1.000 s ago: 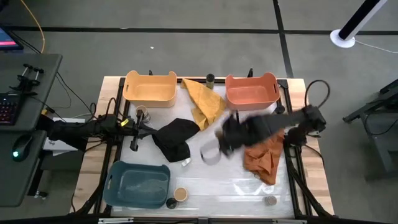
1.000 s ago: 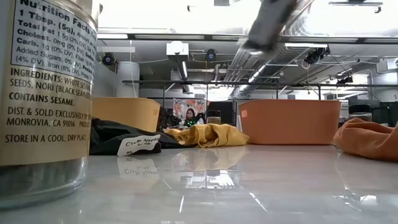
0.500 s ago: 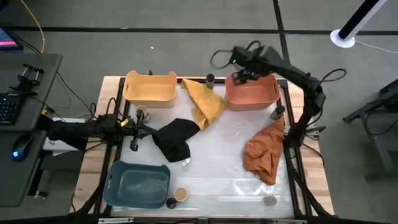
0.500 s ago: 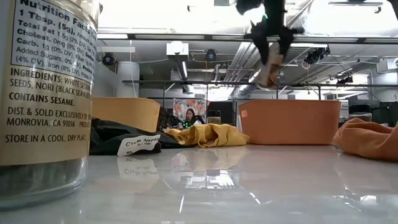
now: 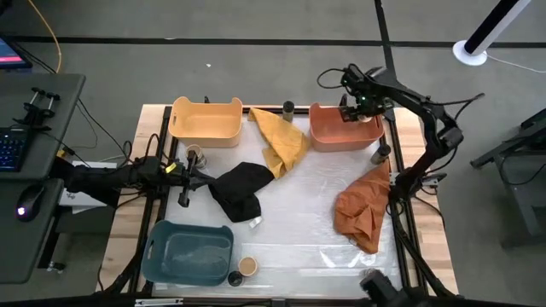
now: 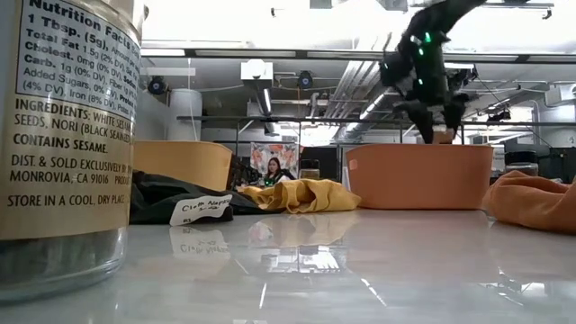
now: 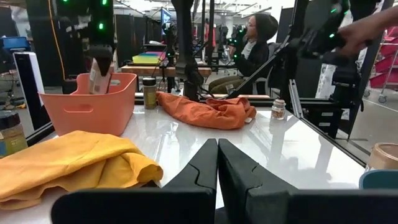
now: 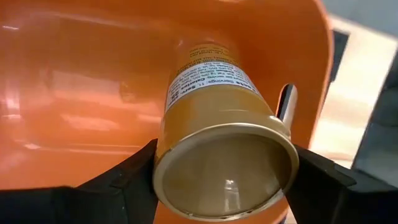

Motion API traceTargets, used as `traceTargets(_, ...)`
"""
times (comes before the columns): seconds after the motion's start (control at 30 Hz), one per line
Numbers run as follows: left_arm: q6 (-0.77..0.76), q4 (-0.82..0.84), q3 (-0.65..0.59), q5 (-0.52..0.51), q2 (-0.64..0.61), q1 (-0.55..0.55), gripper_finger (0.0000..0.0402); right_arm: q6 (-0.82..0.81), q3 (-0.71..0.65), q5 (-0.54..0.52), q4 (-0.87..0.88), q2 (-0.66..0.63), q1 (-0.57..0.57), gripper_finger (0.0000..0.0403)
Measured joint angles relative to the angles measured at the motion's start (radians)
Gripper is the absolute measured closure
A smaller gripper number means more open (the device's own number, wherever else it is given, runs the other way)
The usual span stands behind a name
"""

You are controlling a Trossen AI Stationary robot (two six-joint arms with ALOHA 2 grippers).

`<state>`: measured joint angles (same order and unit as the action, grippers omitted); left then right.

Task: Sort spices by type
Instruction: Put the right gold seasoning bottle into the orange bin

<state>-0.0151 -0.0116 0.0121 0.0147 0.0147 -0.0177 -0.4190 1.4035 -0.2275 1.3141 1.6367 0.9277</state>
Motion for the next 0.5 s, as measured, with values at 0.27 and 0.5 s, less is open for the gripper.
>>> traceTargets(0.27,0.0,0.0,0.0,0.0,0.0,0.0,0.0401,-0.001,-0.094,0.079,-0.131,0.002,0.092,0.0135)
traceTargets(0.5,0.0,0.0,0.0,0.0,0.0,0.0,0.0401,-0.056,-0.094,0.089,-0.18,0.002,0.1,0.0065)
